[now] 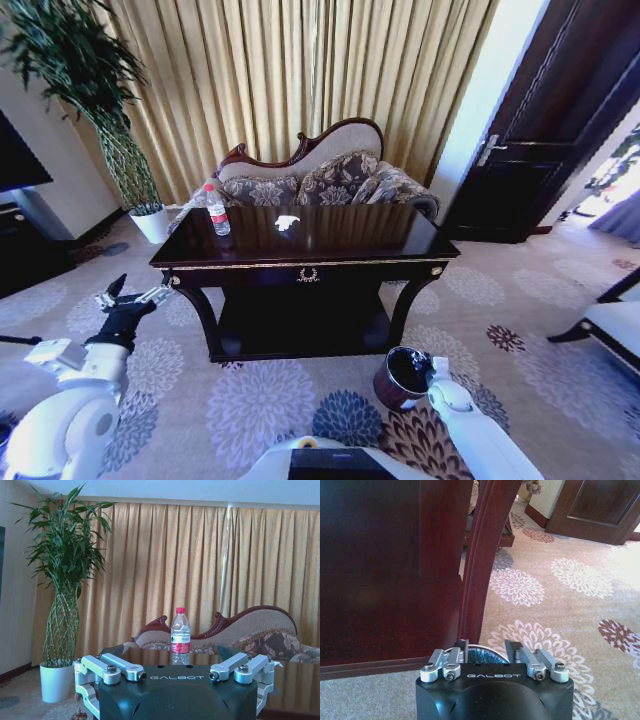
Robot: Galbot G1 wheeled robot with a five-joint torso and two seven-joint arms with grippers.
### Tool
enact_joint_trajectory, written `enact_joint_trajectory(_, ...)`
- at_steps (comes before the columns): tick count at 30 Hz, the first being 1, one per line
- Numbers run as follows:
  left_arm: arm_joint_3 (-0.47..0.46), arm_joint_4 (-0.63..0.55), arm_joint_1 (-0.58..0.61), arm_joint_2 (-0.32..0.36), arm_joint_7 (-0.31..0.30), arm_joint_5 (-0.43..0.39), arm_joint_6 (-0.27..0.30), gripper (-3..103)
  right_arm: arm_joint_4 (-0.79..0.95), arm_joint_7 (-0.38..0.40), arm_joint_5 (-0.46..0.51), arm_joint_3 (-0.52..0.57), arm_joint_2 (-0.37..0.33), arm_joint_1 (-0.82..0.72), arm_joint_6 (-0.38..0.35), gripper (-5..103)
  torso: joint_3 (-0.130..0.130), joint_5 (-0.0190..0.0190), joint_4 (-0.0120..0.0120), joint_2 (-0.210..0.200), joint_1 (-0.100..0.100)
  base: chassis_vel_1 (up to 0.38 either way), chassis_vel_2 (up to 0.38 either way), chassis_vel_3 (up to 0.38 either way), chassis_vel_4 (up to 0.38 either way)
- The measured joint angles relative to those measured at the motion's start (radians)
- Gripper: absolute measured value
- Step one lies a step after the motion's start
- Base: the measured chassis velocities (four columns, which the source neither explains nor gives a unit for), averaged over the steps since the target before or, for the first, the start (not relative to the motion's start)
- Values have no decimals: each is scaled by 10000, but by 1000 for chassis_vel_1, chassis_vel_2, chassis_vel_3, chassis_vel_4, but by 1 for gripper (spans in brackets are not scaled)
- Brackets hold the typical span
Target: Move to the front of the table and place the trash on the table into the trash bin.
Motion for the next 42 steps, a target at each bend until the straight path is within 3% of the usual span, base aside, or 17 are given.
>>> enact_joint_trajectory(4,3,0,-3,8,0,-4,-8,100,40,5,-14,6,-29,-31,0,56,0,0,0,0,0,0,0,0,0)
enact_joint_trajectory(5,3,0,-3,8,0,-4,-8,100,40,5,-14,6,-29,-31,0,56,0,0,0,0,0,0,0,0,0)
enact_joint_trajectory(8,-8,10,-7,21,0,-7,-17,100,100,9,-16,12,-43,-65,1,73,0,0,0,0,0,0,0,0,0)
enact_joint_trajectory(13,-8,26,-7,3,0,-8,-21,100,173,12,-3,13,-49,-104,1,83,0,0,0,0,0,0,0,0,0)
enact_joint_trajectory(16,-3,49,1,-36,7,-8,-24,100,236,16,18,20,-56,-133,-1,98,0,0,1,0,0,0,0,0,0)
enact_joint_trajectory(29,-4,178,-57,11,17,-24,-43,100,707,33,251,348,-70,-292,-50,100,0,2,0,0,0,0,0,0,0)
enact_joint_trajectory(34,-4,232,-75,6,17,-30,-52,100,2589,198,944,1032,-266,-794,-52,100,0,-1,2,0,0,0,0,0,0)
enact_joint_trajectory(42,-17,296,-88,12,17,-32,-86,100,5309,250,1135,2278,-582,-1615,-7,100,0,1,-1,0,0,0,0,0,0)
